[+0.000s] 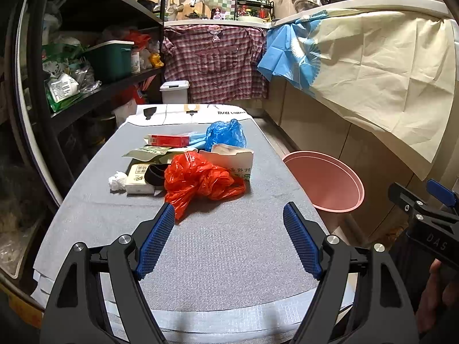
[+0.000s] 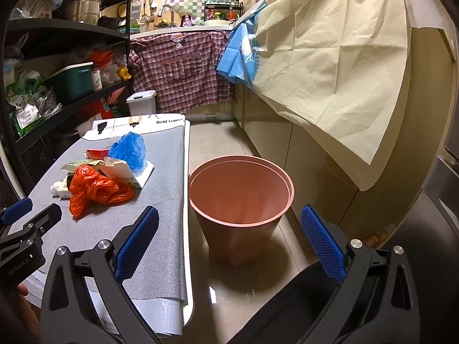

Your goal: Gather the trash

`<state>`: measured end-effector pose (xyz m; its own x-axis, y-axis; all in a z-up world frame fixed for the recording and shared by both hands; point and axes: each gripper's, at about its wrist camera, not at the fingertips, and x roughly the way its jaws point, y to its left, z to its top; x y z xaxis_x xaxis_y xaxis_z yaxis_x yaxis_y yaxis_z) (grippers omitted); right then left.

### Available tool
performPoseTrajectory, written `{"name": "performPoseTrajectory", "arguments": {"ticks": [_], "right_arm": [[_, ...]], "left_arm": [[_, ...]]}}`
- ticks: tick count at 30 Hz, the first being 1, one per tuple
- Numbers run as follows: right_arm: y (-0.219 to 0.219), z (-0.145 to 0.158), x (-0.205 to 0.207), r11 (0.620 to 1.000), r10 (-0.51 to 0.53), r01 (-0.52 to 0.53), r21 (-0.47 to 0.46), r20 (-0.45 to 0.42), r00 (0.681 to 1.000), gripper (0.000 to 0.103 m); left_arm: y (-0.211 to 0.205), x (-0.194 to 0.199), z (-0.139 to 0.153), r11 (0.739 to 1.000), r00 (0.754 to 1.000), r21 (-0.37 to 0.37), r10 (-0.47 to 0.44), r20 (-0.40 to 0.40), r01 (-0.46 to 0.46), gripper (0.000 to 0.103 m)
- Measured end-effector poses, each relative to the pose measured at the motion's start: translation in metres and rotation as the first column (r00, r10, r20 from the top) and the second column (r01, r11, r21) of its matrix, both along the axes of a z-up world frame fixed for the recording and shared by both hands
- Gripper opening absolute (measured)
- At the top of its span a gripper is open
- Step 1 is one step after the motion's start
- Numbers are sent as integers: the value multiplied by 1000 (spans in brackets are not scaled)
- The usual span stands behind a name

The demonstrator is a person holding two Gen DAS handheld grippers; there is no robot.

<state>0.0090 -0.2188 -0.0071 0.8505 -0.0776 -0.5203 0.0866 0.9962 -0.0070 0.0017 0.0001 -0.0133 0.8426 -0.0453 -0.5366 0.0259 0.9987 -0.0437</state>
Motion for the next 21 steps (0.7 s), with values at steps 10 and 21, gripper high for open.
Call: {"name": "performPoseTrajectory", "arguments": {"ticks": [10, 21], "right_arm": [[0, -1, 0, 1000, -2, 2, 3, 0, 1000, 97], [1, -1, 0, 1000, -4, 4, 4, -1, 1000, 97]], "left_arm": [[-1, 0, -1, 1000, 1000, 0, -1, -2, 1, 76], [-2, 1, -1, 1000, 1000, 2, -1, 0, 1, 76]]}}
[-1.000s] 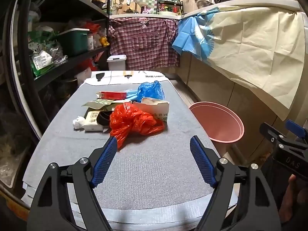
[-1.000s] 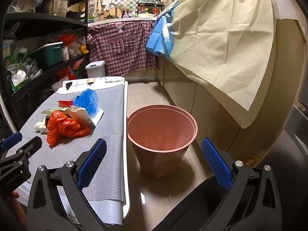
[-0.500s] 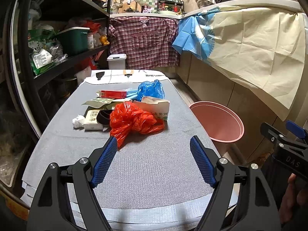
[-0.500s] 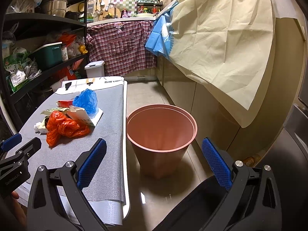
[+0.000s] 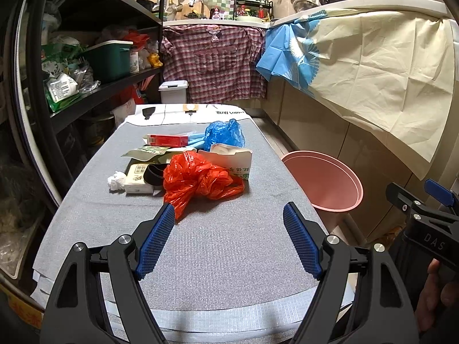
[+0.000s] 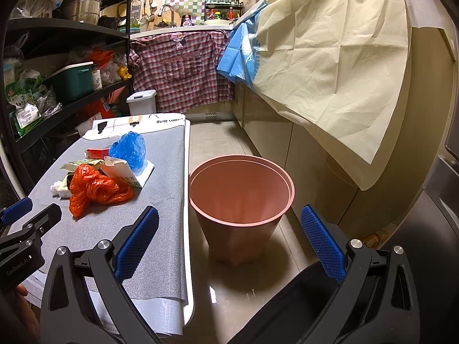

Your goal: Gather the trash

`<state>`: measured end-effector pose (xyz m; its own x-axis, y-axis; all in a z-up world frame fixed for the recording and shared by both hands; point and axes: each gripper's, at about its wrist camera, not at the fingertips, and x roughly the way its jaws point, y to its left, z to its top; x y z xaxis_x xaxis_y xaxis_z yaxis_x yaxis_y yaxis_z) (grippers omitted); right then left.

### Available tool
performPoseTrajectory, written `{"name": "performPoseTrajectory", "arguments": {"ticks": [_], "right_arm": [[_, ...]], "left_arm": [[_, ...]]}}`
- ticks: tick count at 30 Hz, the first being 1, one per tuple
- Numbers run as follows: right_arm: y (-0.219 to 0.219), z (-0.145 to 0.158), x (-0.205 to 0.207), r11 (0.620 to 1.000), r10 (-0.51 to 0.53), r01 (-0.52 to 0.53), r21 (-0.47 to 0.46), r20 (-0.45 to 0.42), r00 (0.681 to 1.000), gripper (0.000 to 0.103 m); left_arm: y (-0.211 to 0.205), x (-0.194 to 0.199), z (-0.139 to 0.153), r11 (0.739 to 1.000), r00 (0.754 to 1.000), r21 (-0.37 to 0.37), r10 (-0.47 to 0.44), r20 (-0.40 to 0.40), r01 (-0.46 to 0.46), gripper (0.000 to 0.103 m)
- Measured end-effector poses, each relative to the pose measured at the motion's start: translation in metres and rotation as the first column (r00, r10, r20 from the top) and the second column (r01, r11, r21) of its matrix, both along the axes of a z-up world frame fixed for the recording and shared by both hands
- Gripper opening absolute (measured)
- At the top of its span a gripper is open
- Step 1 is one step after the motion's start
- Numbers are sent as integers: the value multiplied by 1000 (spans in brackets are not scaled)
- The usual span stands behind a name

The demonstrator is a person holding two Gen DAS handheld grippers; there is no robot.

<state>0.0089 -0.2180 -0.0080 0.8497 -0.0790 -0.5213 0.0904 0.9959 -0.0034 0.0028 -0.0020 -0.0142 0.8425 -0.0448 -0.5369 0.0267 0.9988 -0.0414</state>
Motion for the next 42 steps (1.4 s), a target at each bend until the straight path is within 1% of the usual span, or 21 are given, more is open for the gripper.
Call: {"name": "performPoseTrajectory", "arguments": {"ticks": [20, 28, 30, 31, 33, 35, 37, 41, 42], "right_arm": [[0, 0, -1, 1000, 1, -1, -3, 1, 1000, 97], [7, 2, 0, 1000, 13, -14, -20, -5, 1000, 96], [9, 2, -1, 1000, 20, -20, -23, -9, 1000, 95], [9, 3, -1, 1000, 22, -22, -20, -11, 1000, 91], [7, 7, -2, 1000, 22, -22, 0, -10, 1000, 89], [6, 9, -1, 999, 26, -26, 19, -9, 1000, 83], [8, 10, 1, 999, 33, -33, 32, -11, 999, 79], [18, 10, 8, 995, 75, -75, 69, 0, 997, 70], [22, 10, 10, 993, 93, -93, 77, 1, 996, 69]], "left_arm": [[0, 0, 0, 1000, 1000, -1, 2, -1, -2, 76], [-1, 1, 6, 999, 1000, -30, 14, -5, -14, 76], [-1, 1, 6, 999, 1000, -32, 14, -7, -14, 75], [-1, 2, 6, 1000, 1000, -24, 18, -8, -18, 72], [3, 1, 5, 999, 1000, -19, 29, -6, -29, 69], [8, 2, 4, 999, 999, -19, 44, -6, -44, 65], [14, 4, 3, 998, 998, -17, 60, -9, -60, 57], [26, 9, 2, 995, 996, -24, 93, -11, -93, 50], [29, 10, 2, 995, 995, -25, 101, -13, -101, 47]]}}
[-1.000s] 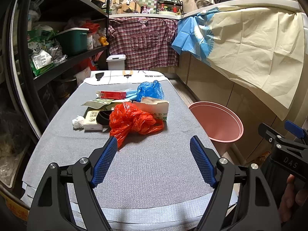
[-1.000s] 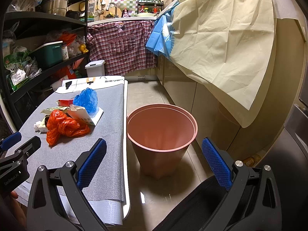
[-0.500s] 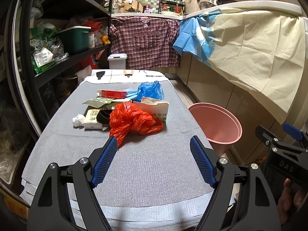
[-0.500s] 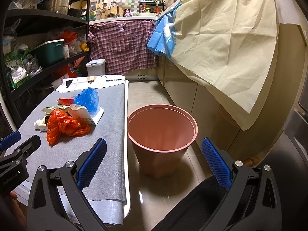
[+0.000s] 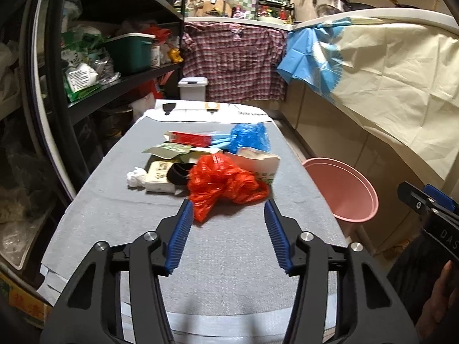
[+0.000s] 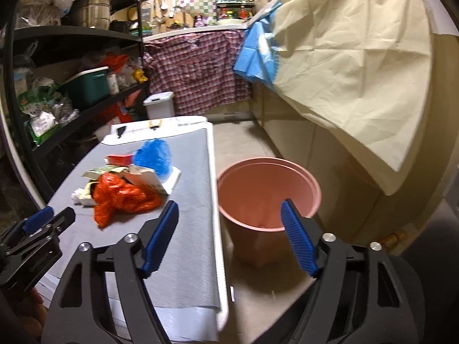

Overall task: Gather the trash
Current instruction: 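Grasp the crumpled white tissue with the left tool while the right tool grasps the white paper bag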

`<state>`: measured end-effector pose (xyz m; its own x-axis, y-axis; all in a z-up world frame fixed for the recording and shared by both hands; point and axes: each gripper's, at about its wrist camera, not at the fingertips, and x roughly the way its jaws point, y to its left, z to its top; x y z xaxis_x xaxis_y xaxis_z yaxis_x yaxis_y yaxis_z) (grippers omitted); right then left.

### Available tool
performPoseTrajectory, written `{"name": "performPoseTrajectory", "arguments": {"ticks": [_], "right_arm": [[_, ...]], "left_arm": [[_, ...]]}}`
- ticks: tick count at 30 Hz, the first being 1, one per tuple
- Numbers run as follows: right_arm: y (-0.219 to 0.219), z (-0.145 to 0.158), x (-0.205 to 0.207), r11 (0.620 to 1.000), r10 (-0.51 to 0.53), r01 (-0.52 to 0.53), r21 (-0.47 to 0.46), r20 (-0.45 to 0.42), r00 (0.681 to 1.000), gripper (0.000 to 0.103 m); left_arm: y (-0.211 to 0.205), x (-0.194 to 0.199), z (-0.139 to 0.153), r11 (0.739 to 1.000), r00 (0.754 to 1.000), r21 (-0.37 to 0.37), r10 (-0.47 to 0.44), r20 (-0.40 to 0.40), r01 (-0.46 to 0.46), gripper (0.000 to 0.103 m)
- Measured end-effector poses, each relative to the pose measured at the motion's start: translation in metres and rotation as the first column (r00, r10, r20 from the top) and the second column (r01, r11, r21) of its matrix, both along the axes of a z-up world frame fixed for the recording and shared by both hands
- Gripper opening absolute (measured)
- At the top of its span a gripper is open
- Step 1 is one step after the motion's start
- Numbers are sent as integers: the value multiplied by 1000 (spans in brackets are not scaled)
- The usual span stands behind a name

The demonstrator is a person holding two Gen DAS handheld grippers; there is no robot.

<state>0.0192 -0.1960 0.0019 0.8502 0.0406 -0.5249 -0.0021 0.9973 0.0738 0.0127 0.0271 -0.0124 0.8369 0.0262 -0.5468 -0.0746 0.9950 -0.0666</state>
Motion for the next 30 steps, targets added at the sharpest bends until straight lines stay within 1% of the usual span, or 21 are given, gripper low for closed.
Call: {"name": "performPoseTrajectory", "arguments": {"ticks": [1, 3, 5, 8, 12, 15, 24, 27, 30], "right_arm": [[4, -1, 3, 1000, 18, -18, 7, -2, 1000, 66], [14, -3, 10, 999, 45, -45, 14, -10, 999, 61], [21, -5, 16, 997, 73, -73, 27, -16, 997, 53], [36, -9, 28, 992, 119, -118, 43, -25, 993, 48], [52, -15, 50, 985, 165, -162, 62, -51, 985, 48], [65, -19, 70, 977, 203, -198, 75, -70, 977, 48], [88, -34, 127, 961, 270, -259, 100, -126, 954, 49], [93, -43, 146, 953, 295, -279, 117, -154, 943, 49], [96, -51, 160, 947, 313, -293, 132, -174, 934, 50]], "left_arm": [[4, 2, -1, 1000, 1000, -5, 11, -5, -11, 43], [9, 5, -2, 1000, 1000, -13, 22, -15, -23, 42], [13, 9, -4, 999, 999, -17, 35, -22, -35, 39], [18, 16, -6, 998, 998, -20, 51, -28, -52, 37], [23, 25, -11, 997, 997, 4, 72, -30, -72, 37], [32, 33, -16, 995, 994, -3, 96, -47, -96, 37], [60, 61, -26, 984, 982, 5, 176, -64, -176, 37], [73, 72, -31, 978, 974, 6, 211, -81, -211, 37], [94, 84, -35, 962, 958, -6, 269, -94, -271, 37]]}}
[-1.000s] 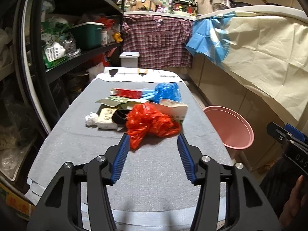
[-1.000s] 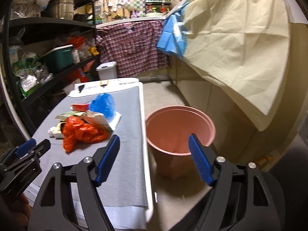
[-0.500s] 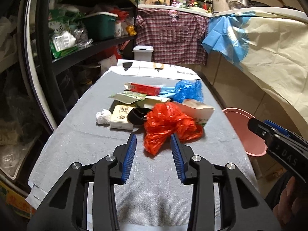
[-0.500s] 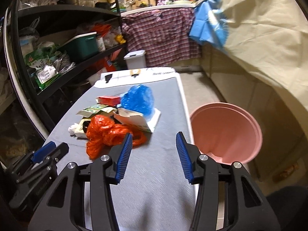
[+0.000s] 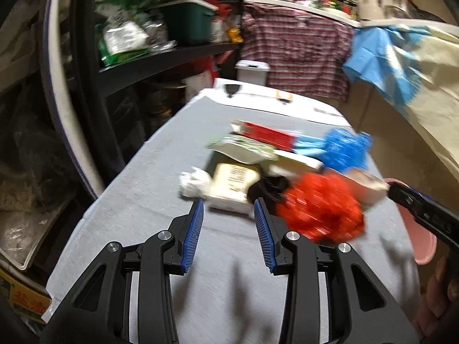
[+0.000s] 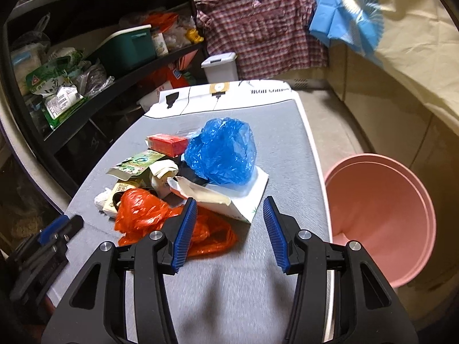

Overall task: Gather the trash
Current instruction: 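Grasp the crumpled white tissue with the left tool while the right tool grasps the white paper bag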

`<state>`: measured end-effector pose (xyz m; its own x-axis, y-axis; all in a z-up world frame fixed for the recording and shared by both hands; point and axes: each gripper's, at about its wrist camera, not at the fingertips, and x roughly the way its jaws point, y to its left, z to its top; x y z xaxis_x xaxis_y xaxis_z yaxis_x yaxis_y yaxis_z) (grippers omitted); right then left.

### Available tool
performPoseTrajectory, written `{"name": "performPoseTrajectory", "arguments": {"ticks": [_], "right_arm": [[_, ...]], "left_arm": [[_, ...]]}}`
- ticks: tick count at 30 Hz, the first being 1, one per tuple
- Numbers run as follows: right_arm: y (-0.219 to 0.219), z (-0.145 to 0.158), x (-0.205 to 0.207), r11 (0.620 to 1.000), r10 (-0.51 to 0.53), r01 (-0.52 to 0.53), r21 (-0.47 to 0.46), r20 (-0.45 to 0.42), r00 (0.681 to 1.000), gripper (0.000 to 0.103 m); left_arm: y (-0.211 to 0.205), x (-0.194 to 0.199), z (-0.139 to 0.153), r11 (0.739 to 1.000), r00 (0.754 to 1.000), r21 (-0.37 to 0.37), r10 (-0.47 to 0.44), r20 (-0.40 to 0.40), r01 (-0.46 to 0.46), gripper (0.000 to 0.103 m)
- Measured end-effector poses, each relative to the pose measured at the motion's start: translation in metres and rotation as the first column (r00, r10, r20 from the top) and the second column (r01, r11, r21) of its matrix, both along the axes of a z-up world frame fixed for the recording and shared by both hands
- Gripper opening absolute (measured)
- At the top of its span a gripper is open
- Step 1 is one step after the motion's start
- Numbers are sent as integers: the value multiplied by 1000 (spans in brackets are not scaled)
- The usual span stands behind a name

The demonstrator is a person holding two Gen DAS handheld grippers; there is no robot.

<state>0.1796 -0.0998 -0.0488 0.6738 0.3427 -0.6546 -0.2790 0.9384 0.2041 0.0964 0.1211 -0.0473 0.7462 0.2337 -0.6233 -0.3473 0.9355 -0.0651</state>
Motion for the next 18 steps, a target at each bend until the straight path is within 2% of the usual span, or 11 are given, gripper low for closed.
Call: {"name": "performPoseTrajectory", "arguments": {"ticks": [8, 11, 14, 18], "right_arm": [[12, -20, 15, 997, 78, -78, 11, -32, 996, 50], [13, -22, 17, 996, 92, -92, 1, -31, 995, 50], [14, -26, 21, 995, 104, -104, -1, -32, 994, 50], [15, -33, 25, 993, 114, -115, -10, -45, 992, 50]], "left_arm": [[42, 32, -15, 995, 995, -57, 81, -51, -84, 37], [47, 44, -19, 995, 995, -49, 85, -56, -88, 37], [52, 53, -23, 992, 995, -94, 78, -66, -84, 38], [51, 65, -33, 993, 992, -83, 73, -103, -82, 38]]}}
